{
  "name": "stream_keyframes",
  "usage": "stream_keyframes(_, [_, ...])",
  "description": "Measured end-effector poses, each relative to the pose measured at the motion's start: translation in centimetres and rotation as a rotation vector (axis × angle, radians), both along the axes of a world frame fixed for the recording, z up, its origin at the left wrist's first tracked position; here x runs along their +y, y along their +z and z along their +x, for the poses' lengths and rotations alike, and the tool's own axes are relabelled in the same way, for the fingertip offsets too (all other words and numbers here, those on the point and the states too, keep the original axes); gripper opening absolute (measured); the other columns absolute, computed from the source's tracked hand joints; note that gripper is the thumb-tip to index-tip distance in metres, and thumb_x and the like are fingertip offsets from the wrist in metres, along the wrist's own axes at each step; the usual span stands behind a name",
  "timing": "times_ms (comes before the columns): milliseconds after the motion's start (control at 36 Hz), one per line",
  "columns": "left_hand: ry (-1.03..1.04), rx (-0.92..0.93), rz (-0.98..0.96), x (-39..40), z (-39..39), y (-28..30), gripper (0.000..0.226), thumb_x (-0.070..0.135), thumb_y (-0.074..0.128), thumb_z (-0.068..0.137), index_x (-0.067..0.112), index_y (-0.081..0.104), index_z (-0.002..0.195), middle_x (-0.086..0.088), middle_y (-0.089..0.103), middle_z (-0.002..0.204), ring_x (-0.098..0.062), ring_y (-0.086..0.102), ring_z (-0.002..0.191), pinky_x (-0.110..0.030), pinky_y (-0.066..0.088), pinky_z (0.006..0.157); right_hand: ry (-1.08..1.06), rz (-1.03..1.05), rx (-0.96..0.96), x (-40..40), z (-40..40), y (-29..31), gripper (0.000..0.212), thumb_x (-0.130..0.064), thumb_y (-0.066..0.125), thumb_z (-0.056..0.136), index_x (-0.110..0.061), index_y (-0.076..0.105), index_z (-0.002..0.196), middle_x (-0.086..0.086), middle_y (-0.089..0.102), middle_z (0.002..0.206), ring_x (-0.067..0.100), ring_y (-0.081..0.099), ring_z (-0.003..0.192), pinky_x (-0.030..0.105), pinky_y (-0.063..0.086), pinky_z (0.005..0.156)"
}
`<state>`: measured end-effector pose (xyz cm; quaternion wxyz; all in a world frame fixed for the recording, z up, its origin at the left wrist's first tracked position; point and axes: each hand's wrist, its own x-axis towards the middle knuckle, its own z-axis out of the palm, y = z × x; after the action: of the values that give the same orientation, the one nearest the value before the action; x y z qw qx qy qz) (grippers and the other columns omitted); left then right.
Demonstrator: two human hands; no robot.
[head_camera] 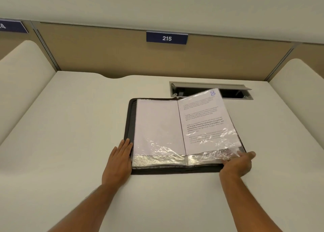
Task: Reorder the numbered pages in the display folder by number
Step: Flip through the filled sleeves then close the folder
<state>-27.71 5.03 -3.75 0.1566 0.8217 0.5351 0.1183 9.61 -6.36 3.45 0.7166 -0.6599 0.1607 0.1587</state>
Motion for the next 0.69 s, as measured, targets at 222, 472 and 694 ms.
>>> stream_keyframes(222, [0.002,0.001,-0.006,0.0,0.0,0.1,0.072,0.030,0.006,0.092,0.017,0.031,0.158,0.007,0.016,0.166,-0.010,0.013,0.154,-0.032,0.007,0.125,0.011,-0.261,-0.199,-0.8,0.3,0.7,0.038,-0.041,0.062,0.096,-0.013,0.058,0.121,0.005,0.067,0.112,0.021,0.064,0.095,0.032,0.048,0.079])
stream_keyframes(472, [0.003,-0.006,-0.011,-0.1,0.1,0.1,0.072,0.031,0.005,0.092,0.018,0.031,0.158,0.007,0.016,0.167,-0.009,0.011,0.154,-0.032,0.007,0.125,0.540,-0.479,-0.582,1.6,-5.7,0.0,0.015,-0.017,0.067,0.096,-0.012,0.064,0.110,0.004,0.060,0.109,0.024,0.062,0.096,0.027,0.044,0.073])
stream_keyframes(694, [-0.002,0.003,-0.017,0.1,-0.1,-0.1,0.070,0.029,0.010,0.093,0.017,0.031,0.158,0.006,0.018,0.167,-0.010,0.012,0.155,-0.034,0.010,0.126,1.235,-0.574,-0.853,4.3,-15.4,-1.4,0.010,-0.025,0.069,0.091,-0.019,0.066,0.098,-0.007,0.060,0.095,0.013,0.059,0.088,0.032,0.050,0.079])
